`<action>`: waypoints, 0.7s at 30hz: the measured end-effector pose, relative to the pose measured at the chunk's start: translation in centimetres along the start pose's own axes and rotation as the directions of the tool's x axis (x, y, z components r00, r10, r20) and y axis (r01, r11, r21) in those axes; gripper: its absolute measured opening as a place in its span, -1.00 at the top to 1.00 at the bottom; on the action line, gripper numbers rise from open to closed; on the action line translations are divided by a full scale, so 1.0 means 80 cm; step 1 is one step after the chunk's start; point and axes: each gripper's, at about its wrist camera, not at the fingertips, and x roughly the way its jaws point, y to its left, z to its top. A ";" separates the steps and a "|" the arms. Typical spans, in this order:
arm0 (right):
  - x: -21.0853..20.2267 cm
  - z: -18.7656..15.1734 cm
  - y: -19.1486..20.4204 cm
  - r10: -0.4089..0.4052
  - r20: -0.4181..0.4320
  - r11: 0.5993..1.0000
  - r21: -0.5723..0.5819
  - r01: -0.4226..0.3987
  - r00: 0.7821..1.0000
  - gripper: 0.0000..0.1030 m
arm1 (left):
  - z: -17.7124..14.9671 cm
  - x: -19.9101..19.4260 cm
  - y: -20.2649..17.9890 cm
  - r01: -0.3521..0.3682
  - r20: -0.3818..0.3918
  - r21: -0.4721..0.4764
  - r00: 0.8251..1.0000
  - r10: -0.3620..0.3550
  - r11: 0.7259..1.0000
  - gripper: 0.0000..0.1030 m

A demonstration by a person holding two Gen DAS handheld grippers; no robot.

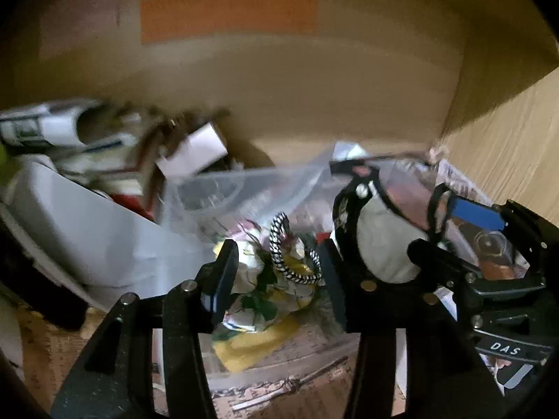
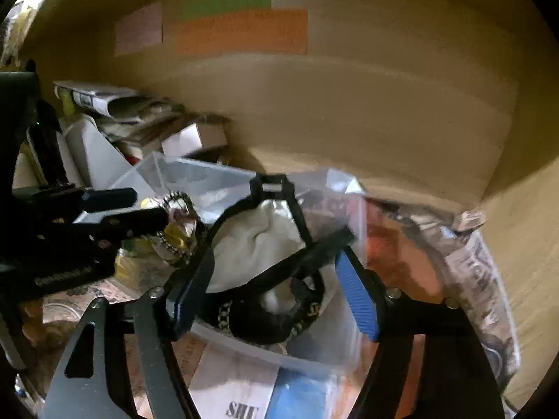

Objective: Organize soft objects

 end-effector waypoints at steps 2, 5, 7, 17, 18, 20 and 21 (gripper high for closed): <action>-0.017 0.003 0.001 0.000 0.033 1.000 0.001 0.000 0.999 -0.35 | 0.003 -0.019 0.001 -0.001 0.035 -0.003 0.999 0.001 1.000 0.05; -0.046 0.008 0.000 -0.004 0.091 1.000 0.005 0.004 0.996 -0.36 | 0.008 -0.053 0.004 0.001 0.100 -0.010 0.995 0.000 1.000 0.01; -0.064 0.012 0.001 -0.003 0.129 1.000 0.006 0.002 0.992 -0.43 | 0.010 -0.080 0.003 -0.002 0.157 -0.007 0.988 0.003 1.000 -0.05; -0.161 0.029 0.013 0.035 0.331 0.999 0.007 -0.040 0.943 -0.58 | 0.003 -0.190 -0.009 -0.022 0.376 0.031 0.926 0.009 0.999 -0.38; -0.167 0.029 0.015 0.036 0.343 0.999 0.008 -0.042 0.939 -0.64 | 0.002 -0.196 -0.011 -0.025 0.388 0.035 0.922 0.010 0.999 -0.42; -0.177 0.028 0.018 0.038 0.365 0.999 0.008 -0.044 0.930 -0.71 | -0.002 -0.205 -0.015 -0.025 0.410 0.045 0.912 0.004 0.999 -0.62; -0.181 0.028 0.019 0.041 0.369 0.999 0.003 -0.045 0.929 -0.78 | -0.004 -0.210 -0.016 -0.025 0.421 0.046 0.907 0.003 0.999 -0.67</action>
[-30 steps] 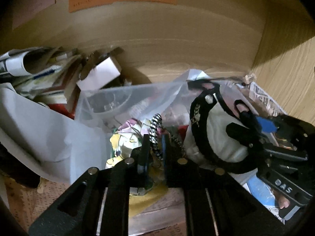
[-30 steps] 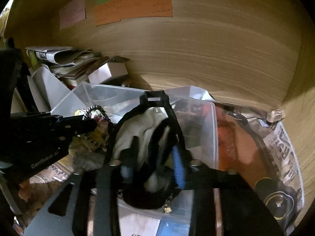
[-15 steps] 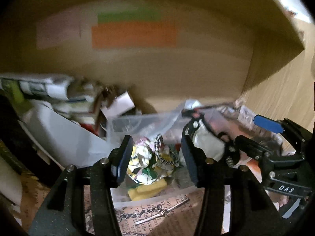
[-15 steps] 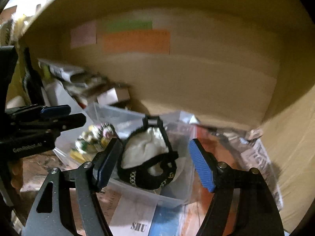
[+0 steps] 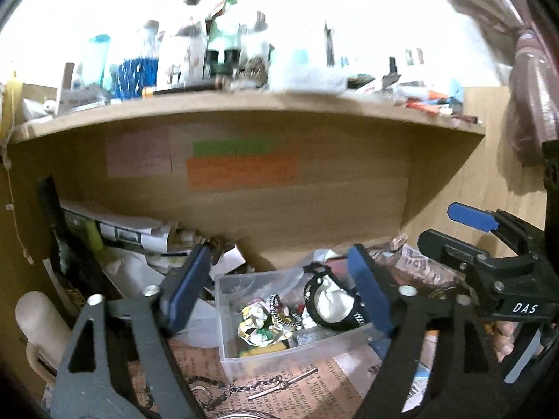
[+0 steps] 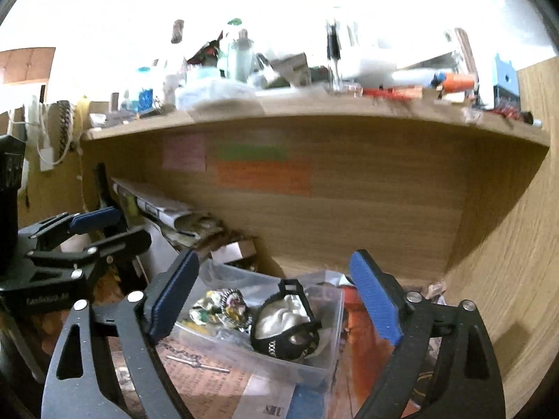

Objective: Organize soft objects

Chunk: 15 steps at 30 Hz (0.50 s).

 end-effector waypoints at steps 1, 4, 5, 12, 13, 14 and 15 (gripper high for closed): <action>-0.003 0.000 0.002 0.000 0.006 1.000 0.000 0.000 1.000 -0.83 | 0.000 -0.004 -0.001 -0.002 0.009 0.002 1.000 0.001 1.000 -0.74; -0.011 0.000 0.005 -0.001 0.026 1.000 0.005 0.000 1.000 -0.99 | 0.001 -0.013 -0.005 -0.003 0.031 0.007 1.000 0.003 1.000 -0.86; -0.015 0.000 0.007 0.001 0.032 1.000 0.006 -0.001 0.999 -0.99 | 0.002 -0.016 -0.006 -0.004 0.038 0.007 0.999 0.004 1.000 -0.92; -0.028 0.000 0.009 0.008 0.048 1.000 0.018 -0.009 0.999 -1.00 | 0.003 -0.033 -0.011 -0.008 0.057 -0.003 0.998 0.008 1.000 -1.00; -0.029 0.000 0.009 0.008 0.049 1.000 0.020 -0.009 0.999 -1.00 | 0.002 -0.034 -0.011 -0.010 0.058 -0.003 0.998 0.010 1.000 -1.00; -0.031 0.000 0.009 0.007 0.051 1.000 0.023 -0.008 0.999 -1.00 | 0.002 -0.034 -0.011 -0.013 0.059 -0.002 0.998 0.013 1.000 -1.00; -0.032 0.000 0.009 0.006 0.053 1.000 0.024 -0.007 0.999 -1.00 | 0.002 -0.035 -0.012 -0.014 0.060 -0.002 0.998 0.014 1.000 -1.00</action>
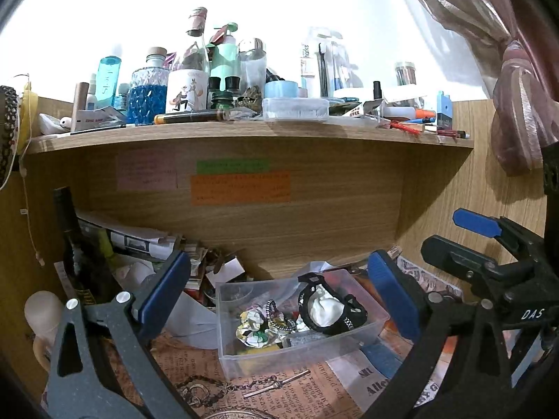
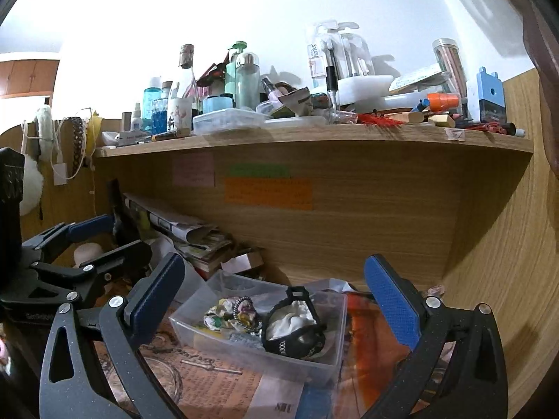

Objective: Organize soft objects

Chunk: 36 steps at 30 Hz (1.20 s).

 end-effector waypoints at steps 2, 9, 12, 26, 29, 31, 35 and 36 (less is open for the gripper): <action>-0.001 -0.001 0.000 -0.001 0.000 1.000 0.003 0.001 1.000 -1.00 | -0.001 -0.001 0.001 0.000 0.000 0.000 1.000 0.000 1.000 -1.00; -0.003 -0.001 0.002 -0.001 0.002 1.000 0.006 0.001 1.000 -1.00 | -0.002 0.000 0.003 -0.005 -0.001 -0.003 1.000 0.005 1.000 -1.00; -0.003 -0.001 0.001 0.002 0.002 1.000 0.008 -0.002 1.000 -1.00 | -0.003 0.000 0.003 -0.009 -0.003 -0.004 1.000 0.009 1.000 -1.00; -0.001 -0.002 0.003 0.012 -0.007 1.000 0.014 -0.012 1.000 -1.00 | -0.004 0.004 0.005 -0.008 -0.011 -0.010 1.000 0.008 1.000 -1.00; 0.000 -0.003 0.004 0.013 -0.008 1.000 0.016 -0.013 1.000 -1.00 | -0.004 0.004 0.006 -0.006 -0.011 -0.010 1.000 0.006 1.000 -1.00; 0.000 -0.002 0.005 0.014 -0.008 1.000 0.017 -0.014 1.000 -1.00 | -0.004 0.004 0.005 -0.008 -0.011 -0.010 1.000 0.008 1.000 -1.00; 0.000 -0.002 0.006 0.015 -0.009 1.000 0.016 -0.015 1.000 -1.00 | -0.005 0.004 0.005 -0.004 -0.014 -0.006 1.000 0.004 1.000 -1.00; 0.000 -0.002 0.006 0.016 -0.008 1.000 0.016 -0.016 1.000 -1.00 | -0.005 0.004 0.005 -0.004 -0.015 -0.006 1.000 0.004 1.000 -1.00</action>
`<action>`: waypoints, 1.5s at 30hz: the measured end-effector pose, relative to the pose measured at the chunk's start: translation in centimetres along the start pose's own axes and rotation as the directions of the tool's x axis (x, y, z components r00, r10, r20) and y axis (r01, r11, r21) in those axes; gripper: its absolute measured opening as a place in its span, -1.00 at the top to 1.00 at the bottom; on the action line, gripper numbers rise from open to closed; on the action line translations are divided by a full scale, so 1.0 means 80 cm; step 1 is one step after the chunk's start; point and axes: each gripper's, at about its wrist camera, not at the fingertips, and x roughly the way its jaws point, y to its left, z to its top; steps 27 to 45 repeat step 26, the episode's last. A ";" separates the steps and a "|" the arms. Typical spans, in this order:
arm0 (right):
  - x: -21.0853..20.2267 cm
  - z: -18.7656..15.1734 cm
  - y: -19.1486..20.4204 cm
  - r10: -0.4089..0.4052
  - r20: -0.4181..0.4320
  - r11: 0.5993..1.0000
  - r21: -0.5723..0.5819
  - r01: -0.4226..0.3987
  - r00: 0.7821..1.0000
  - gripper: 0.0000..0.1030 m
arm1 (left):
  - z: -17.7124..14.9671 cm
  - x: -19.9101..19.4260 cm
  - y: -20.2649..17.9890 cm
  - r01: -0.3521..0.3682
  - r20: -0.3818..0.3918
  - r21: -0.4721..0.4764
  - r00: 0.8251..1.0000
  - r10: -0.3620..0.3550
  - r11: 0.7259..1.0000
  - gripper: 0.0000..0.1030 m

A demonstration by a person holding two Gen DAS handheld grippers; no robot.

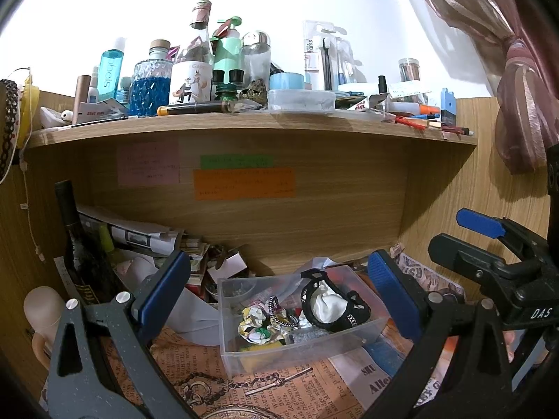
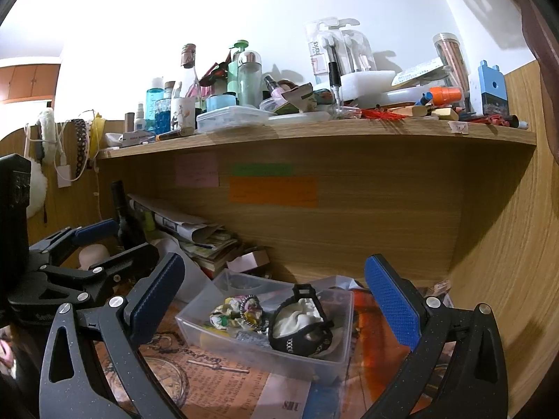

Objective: Organize soft objects

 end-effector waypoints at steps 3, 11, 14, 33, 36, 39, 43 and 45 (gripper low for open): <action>0.000 0.000 0.000 0.000 0.000 1.000 0.000 0.000 1.000 -1.00 | 0.000 0.000 0.000 0.000 -0.002 -0.002 1.000 0.000 1.000 -1.00; 0.000 0.000 0.000 0.001 0.000 1.000 -0.001 -0.001 1.000 -1.00 | -0.002 0.002 -0.002 -0.003 -0.003 -0.001 1.000 0.003 1.000 -1.00; 0.001 0.000 0.001 0.004 -0.001 1.000 -0.003 -0.004 1.000 -1.00 | -0.002 0.003 -0.001 0.003 -0.007 -0.003 1.000 -0.003 1.000 -1.00; 0.006 -0.003 0.005 0.011 -0.017 1.000 -0.003 -0.011 1.000 -1.00 | -0.004 0.003 -0.005 -0.002 -0.021 -0.008 1.000 0.002 1.000 -1.00; 0.006 -0.003 0.005 0.011 -0.017 1.000 -0.003 -0.011 1.000 -1.00 | -0.004 0.003 -0.005 -0.002 -0.021 -0.008 1.000 0.002 1.000 -1.00; 0.006 -0.003 0.005 0.011 -0.017 1.000 -0.003 -0.011 1.000 -1.00 | -0.004 0.003 -0.005 -0.002 -0.021 -0.008 1.000 0.002 1.000 -1.00; 0.006 -0.003 0.005 0.011 -0.017 1.000 -0.003 -0.011 1.000 -1.00 | -0.004 0.003 -0.005 -0.002 -0.021 -0.008 1.000 0.002 1.000 -1.00; 0.006 -0.003 0.005 0.011 -0.017 1.000 -0.003 -0.011 1.000 -1.00 | -0.004 0.003 -0.005 -0.002 -0.021 -0.008 1.000 0.002 1.000 -1.00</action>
